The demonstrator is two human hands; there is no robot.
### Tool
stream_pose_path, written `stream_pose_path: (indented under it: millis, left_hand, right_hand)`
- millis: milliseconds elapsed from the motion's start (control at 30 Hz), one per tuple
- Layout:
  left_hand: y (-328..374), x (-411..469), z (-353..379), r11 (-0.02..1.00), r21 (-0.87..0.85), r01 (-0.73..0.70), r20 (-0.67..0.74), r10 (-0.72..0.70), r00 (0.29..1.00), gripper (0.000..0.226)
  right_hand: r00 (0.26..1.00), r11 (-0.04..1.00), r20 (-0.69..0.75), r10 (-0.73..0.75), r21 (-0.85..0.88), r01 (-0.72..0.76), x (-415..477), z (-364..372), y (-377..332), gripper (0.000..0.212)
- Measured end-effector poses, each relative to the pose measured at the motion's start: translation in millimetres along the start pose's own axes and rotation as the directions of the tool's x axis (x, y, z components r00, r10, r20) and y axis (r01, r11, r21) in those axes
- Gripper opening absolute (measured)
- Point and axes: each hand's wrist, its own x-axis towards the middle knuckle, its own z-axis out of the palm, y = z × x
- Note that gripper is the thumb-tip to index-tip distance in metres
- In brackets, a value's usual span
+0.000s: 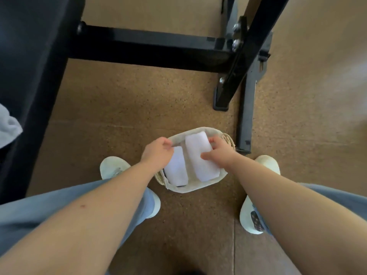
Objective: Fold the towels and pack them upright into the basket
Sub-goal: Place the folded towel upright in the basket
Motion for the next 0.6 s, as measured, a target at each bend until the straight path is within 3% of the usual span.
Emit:
stream_pose_path:
  millis: [100,200,333,600]
  left_hand:
    - [-27,4,26,0.880,0.404,-0.248,0.173,0.192,0.966,0.048]
    - [-36,7,55,0.733,0.580,-0.357,0.277,0.234,0.932,0.065]
    - [-37,16,84,0.700,0.648,-0.300,0.298,0.129,0.946,0.078]
    - [-44,23,108,0.721,0.656,-0.225,0.174,0.146,0.974,0.065]
  right_hand:
    - [0.999,0.998,-0.042,0.030,-0.051,-0.032,22,15,20,0.052]
    - [0.995,0.996,-0.096,0.038,-0.073,-0.045,40,29,30,0.050]
    - [0.997,0.994,-0.074,0.035,-0.098,-0.042,56,44,35,0.053]
    - [1.000,1.000,0.009,0.026,-0.005,-0.026,79,62,51,0.058]
